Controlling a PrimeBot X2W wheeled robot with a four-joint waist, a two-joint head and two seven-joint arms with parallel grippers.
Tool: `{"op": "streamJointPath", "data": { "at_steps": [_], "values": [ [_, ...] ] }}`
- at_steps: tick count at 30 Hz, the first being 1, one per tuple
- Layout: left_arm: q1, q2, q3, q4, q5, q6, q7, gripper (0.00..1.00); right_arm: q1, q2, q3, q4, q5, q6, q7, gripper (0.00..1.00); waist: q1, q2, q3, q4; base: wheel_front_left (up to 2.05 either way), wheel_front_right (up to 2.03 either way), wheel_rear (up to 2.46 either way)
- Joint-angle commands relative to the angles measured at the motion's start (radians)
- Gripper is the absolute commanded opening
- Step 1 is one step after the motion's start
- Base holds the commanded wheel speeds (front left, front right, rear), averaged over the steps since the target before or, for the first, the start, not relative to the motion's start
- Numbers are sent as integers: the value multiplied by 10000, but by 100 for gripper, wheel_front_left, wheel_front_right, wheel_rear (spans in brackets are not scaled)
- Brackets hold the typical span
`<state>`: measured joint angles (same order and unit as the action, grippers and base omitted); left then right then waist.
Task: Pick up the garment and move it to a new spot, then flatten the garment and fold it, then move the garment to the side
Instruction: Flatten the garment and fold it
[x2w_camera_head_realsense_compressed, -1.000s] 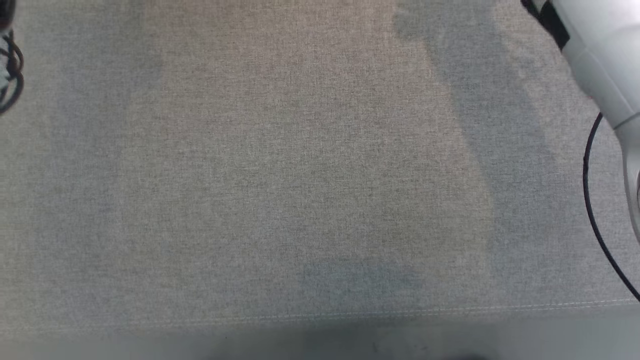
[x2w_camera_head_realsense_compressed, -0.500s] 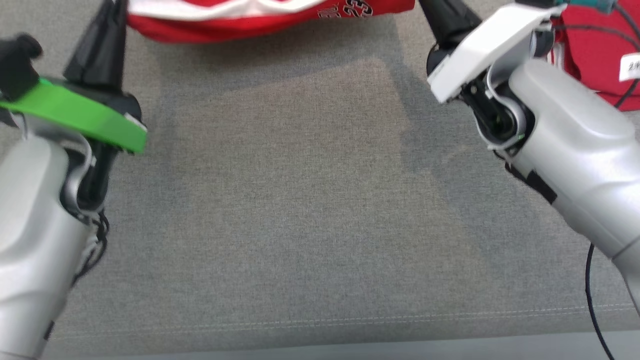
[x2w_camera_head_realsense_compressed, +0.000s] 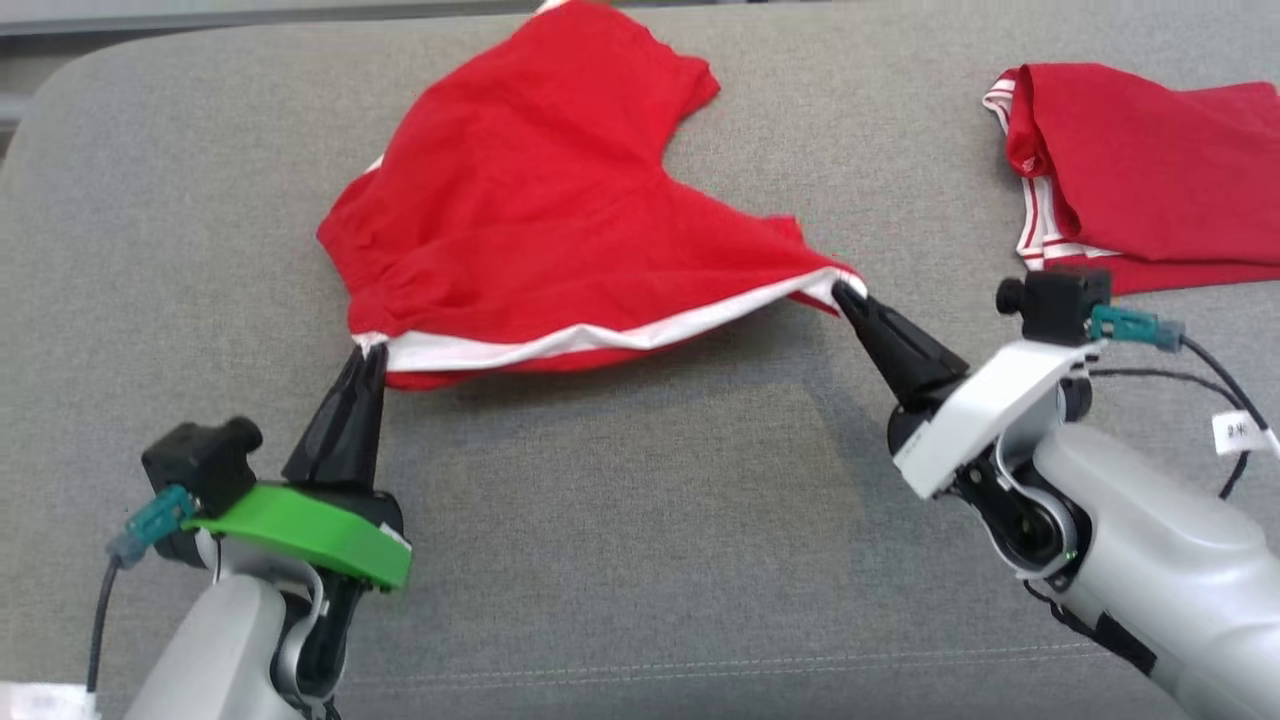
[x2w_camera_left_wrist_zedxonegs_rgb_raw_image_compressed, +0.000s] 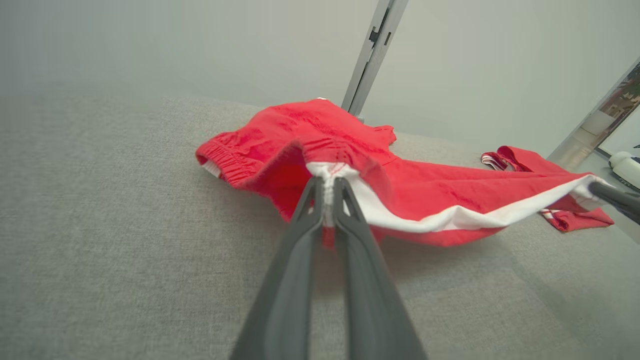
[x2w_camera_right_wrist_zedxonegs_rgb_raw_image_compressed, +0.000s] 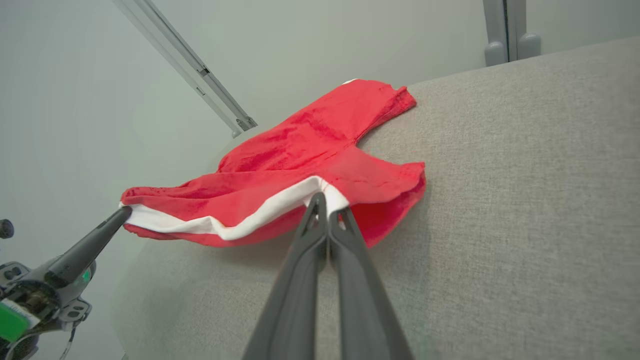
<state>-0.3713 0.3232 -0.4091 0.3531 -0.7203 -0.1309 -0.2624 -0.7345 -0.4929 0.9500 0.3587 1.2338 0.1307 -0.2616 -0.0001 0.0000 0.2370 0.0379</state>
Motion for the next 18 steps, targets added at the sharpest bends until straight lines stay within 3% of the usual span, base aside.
{"op": "streamJointPath", "data": {
  "at_steps": [1, 6, 18],
  "values": [
    [461, -169, 216, -104, 160, 10, -28, 0, 516, -151, -100, -206, 59, -2, -40, 0, 1, 0, -493, 21, 0, 0, 0],
    [1666, -678, 597, -216, 232, 10, -26, 0, 1662, -597, 67, -739, 217, -2, -10, 0, 1, 0, -870, 46, 0, 0, 0],
    [3450, -1177, 1385, 167, 544, 10, -17, 0, 3506, -1547, 428, -1750, 1067, -2, 584, 0, 1, 0, -1405, 209, 0, 0, 0]
  ]
}}
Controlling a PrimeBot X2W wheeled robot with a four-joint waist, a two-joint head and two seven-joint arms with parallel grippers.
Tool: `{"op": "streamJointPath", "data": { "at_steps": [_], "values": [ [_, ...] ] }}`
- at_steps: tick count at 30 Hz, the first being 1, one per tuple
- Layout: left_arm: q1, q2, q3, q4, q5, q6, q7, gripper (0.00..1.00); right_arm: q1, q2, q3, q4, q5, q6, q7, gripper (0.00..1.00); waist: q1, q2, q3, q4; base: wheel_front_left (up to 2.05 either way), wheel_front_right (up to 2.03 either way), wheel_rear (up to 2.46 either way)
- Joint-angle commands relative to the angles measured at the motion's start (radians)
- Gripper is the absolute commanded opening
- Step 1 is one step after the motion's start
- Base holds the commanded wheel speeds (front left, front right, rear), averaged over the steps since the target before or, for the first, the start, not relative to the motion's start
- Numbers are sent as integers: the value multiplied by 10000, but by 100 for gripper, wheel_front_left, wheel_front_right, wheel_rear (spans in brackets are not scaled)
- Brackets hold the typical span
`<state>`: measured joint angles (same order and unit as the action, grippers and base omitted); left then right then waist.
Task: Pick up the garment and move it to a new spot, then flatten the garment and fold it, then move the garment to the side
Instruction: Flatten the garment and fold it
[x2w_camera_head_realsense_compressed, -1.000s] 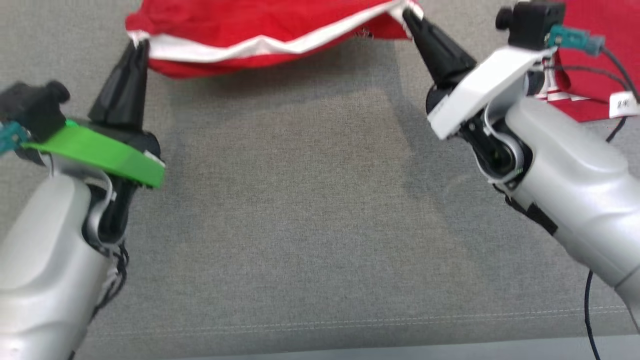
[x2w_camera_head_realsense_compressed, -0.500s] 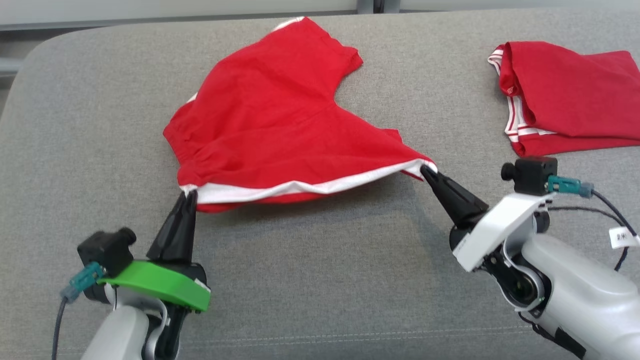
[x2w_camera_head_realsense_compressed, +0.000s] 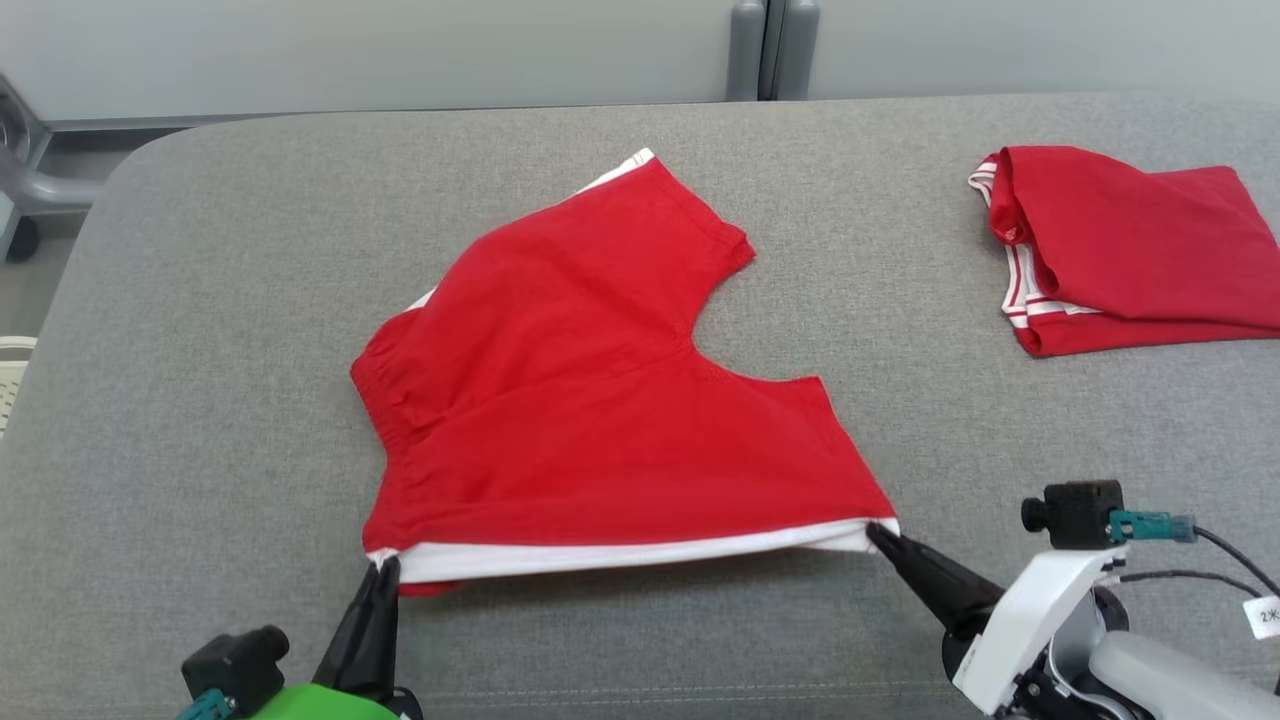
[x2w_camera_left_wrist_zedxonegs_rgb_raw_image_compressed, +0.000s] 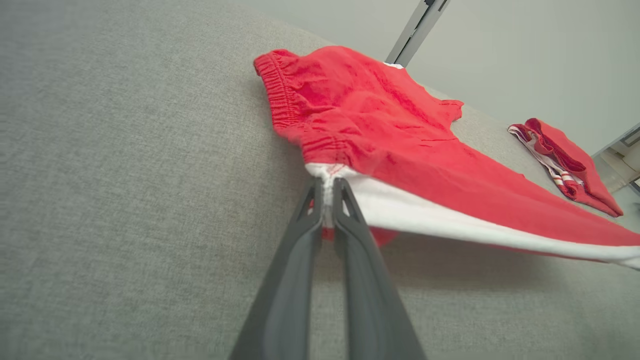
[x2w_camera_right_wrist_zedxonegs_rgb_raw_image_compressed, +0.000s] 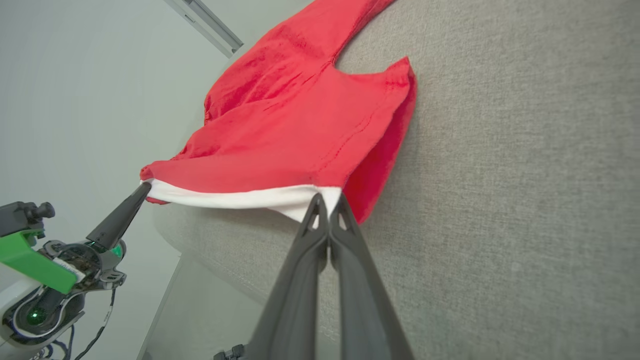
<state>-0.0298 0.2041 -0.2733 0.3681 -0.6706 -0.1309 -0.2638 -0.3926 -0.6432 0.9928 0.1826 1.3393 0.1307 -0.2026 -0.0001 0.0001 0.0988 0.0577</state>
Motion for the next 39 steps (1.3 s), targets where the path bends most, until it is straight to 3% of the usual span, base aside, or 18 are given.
{"op": "streamJointPath", "data": {
  "at_steps": [1, 7, 12, 21, 29, 39],
  "values": [
    [332, -85, 116, 54, 19, 10, -4, 0, 357, -126, 10, -87, 170, -2, 113, 0, 1, -1, -52, 22, 0, 0, 0],
    [539, -68, 398, 244, 509, 10, -4, 0, 849, -220, 50, -31, 251, -2, 366, 0, 1, -1, -25, 146, 0, 0, 0],
    [419, -156, 691, 333, 864, 14, -4, 0, 800, 63, -124, 72, -94, -5, 284, 0, 1, -1, -51, 152, 0, 0, 0],
    [-144, -340, 852, -536, 856, 14, -4, 0, -82, 270, -1169, -213, -365, -4, -250, 0, 1, -1, 141, 285, 0, 0, 0],
    [-1746, -142, 601, -259, 646, 14, -4, 0, -2348, 1183, -1439, 1401, -1137, -4, 84, 0, 1, -1, 744, 619, 0, 0, 0],
    [-3970, -35, 72, 822, 188, 14, -4, 0, -5793, 2689, -1107, 4630, -2045, -2, 465, 0, 1, -1, 1782, 1260, 0, 0, 0]
  ]
}}
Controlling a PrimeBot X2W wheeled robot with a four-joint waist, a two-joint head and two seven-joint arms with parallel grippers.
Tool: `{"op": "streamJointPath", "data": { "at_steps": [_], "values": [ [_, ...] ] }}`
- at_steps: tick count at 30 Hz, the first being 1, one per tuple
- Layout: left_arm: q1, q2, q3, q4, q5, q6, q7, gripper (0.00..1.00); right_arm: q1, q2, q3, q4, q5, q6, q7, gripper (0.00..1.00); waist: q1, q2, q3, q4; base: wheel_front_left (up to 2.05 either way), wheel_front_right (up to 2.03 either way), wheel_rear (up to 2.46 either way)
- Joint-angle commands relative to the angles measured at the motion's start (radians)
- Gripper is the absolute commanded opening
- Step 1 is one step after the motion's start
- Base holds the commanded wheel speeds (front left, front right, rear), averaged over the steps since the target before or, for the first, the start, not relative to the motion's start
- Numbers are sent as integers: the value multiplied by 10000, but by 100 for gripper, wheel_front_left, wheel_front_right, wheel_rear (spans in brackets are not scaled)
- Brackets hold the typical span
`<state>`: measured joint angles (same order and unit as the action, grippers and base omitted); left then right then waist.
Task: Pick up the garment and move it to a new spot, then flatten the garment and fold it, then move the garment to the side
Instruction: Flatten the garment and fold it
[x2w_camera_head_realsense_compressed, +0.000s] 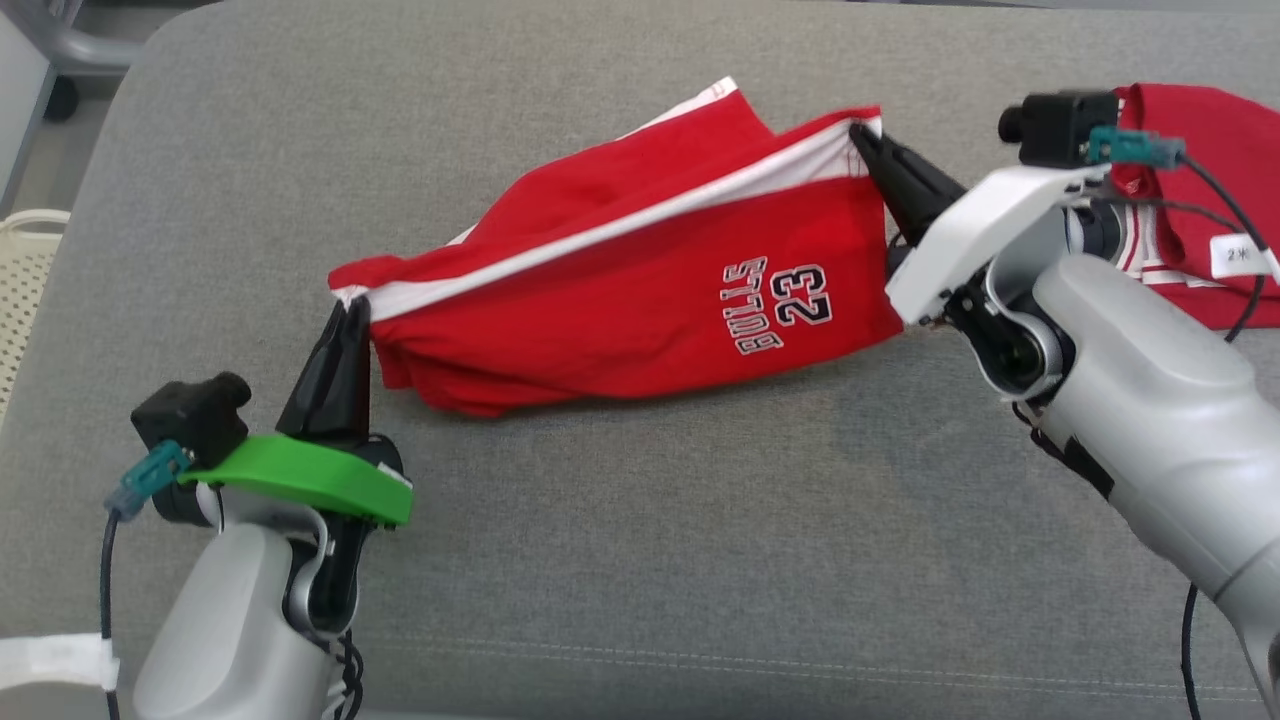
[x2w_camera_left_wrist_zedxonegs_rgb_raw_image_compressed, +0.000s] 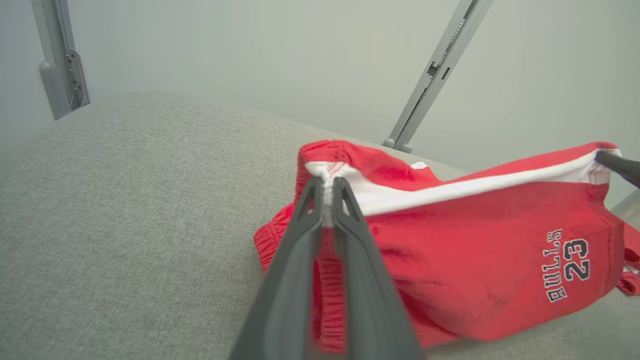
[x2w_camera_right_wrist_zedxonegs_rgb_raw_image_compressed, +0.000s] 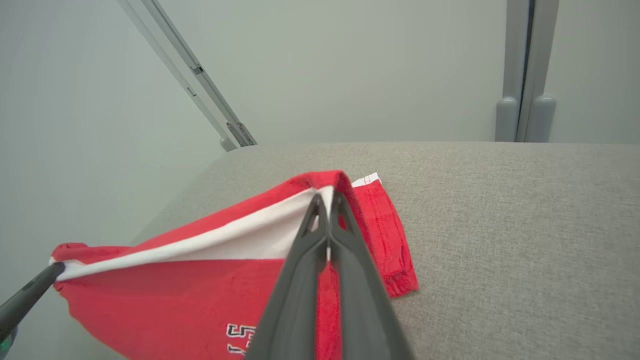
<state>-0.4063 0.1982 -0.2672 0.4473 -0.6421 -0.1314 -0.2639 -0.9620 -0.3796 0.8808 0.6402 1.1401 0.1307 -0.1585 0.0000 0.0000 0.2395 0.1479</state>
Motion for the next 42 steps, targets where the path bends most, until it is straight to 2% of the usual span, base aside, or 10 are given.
{"op": "streamJointPath", "data": {
  "at_steps": [1, 13, 20, 27, 39, 40, 41, 42],
  "values": [
    [-397, -30, -69, 164, -181, 20, -2, 0, -390, 166, 97, 318, -131, -2, 75, 0, 0, 0, 486, 459, 0, 0, 0],
    [-2376, -489, -974, 1455, -949, 19, -2, 0, -2917, 877, 731, 3275, -480, -2, 134, 0, 0, 0, 1508, 1335, 0, 0, 0],
    [-3257, -897, -1288, 2320, -1673, 19, -1, 0, -3684, 1289, 1102, 4709, -632, -2, 114, 0, 0, 0, 1955, 1711, 0, 0, 0],
    [-3997, -1090, -1856, 2992, -2126, 19, -2, 0, -3992, 1595, 1324, 5555, -698, -2, -151, 0, 0, 0, 2293, 1919, 0, 0, 0],
    [-4441, -1111, -2334, 3363, -2404, 19, -1, 0, -4268, 1717, 1611, 6214, -850, -2, -430, 0, 0, 0, 2530, 1893, 0, 0, 0],
    [-4464, -1112, -2371, 3361, -2408, 19, -1, 6, -4319, 1717, 1615, 6247, -850, -2, -518, 35, 0, 0, 2540, 1886, 0, 0, 0],
    [-4489, -1103, -2397, 3343, -2405, 19, -1, 47, -4375, 1720, 1621, 6277, -883, -2, -590, 85, 0, 0, 2552, 1878, 0, 0, 0],
    [-4510, -1061, -2370, 3331, -2356, 19, -2, 99, -4385, 1737, 1632, 6298, -885, -2, -627, 100, 0, 0, 2556, 1872, 0, 0, 0]
  ]
}}
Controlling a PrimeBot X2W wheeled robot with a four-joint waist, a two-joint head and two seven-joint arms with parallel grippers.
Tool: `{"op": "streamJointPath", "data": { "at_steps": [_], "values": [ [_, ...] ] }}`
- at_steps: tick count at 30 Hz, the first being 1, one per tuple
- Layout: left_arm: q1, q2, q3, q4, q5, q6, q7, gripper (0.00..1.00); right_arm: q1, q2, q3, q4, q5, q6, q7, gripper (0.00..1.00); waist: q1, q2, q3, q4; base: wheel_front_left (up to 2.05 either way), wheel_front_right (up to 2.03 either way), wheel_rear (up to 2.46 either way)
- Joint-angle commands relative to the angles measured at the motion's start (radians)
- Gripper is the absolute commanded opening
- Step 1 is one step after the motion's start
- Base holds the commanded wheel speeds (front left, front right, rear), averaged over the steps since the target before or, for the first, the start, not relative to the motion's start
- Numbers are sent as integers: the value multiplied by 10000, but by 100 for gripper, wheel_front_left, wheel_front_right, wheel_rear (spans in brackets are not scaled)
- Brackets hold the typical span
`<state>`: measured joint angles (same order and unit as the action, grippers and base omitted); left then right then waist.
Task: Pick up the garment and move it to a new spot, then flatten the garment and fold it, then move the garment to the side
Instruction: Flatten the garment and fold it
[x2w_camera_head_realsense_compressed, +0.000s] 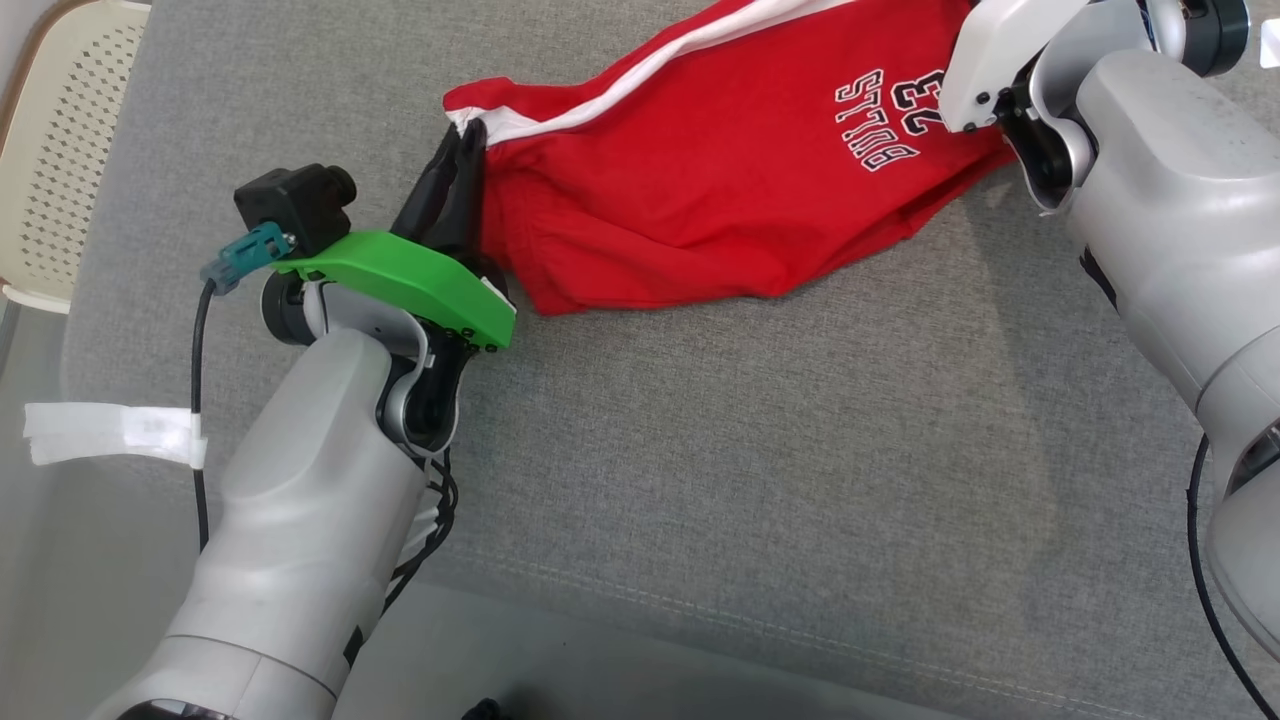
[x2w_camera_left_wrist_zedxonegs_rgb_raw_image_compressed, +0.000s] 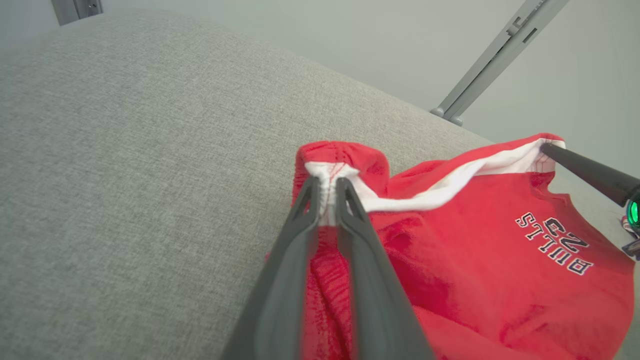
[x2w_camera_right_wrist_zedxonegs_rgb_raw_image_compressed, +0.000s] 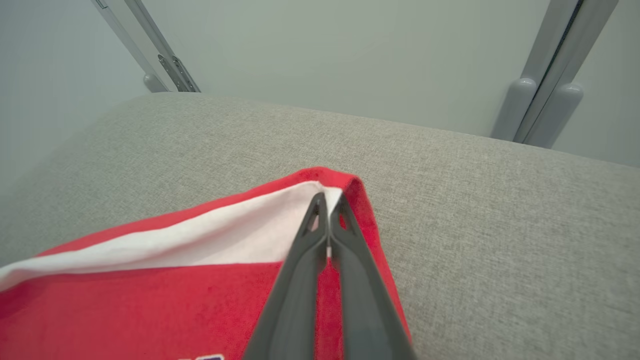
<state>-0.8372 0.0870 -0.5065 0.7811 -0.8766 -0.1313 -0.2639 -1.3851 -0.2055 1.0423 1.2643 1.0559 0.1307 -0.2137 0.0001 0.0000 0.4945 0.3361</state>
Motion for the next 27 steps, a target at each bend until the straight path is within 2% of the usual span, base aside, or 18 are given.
{"op": "streamJointPath", "data": {
  "at_steps": [1, 6, 14, 19, 21, 27],
  "values": [
    [-187, 85, 57, 5, 60, 17, -1, 100, -133, 15, 26, 72, -43, -2, -122, 100, -1, 0, -1, -18, 0, 0, 0],
    [-39, 158, 177, -82, 326, 17, -2, 100, -60, 43, 87, 95, -43, -2, -190, 100, -1, 0, -66, -66, 0, 0, 0],
    [719, 246, 1088, -821, 1404, 17, -2, 100, 354, -241, 213, -250, 67, -2, -379, 100, -1, 0, -378, -192, 0, 0, 0],
    [1500, 229, 2110, -1741, 2632, 17, -2, 100, 712, -495, 303, -597, 69, -2, -465, 100, -1, 0, -612, -280, 0, 0, 0],
    [2007, 112, 2752, -2438, 3438, 17, -1, 100, 966, -620, 370, -765, -14, -2, -513, 100, -1, 0, -763, -323, 0, 0, 0],
    [3163, -89, 3781, -3950, 5000, 17, -2, 100, 1518, -874, 185, -1119, -180, -2, -514, 100, -1, 0, -1105, -392, 0, 0, 0]
  ]
}}
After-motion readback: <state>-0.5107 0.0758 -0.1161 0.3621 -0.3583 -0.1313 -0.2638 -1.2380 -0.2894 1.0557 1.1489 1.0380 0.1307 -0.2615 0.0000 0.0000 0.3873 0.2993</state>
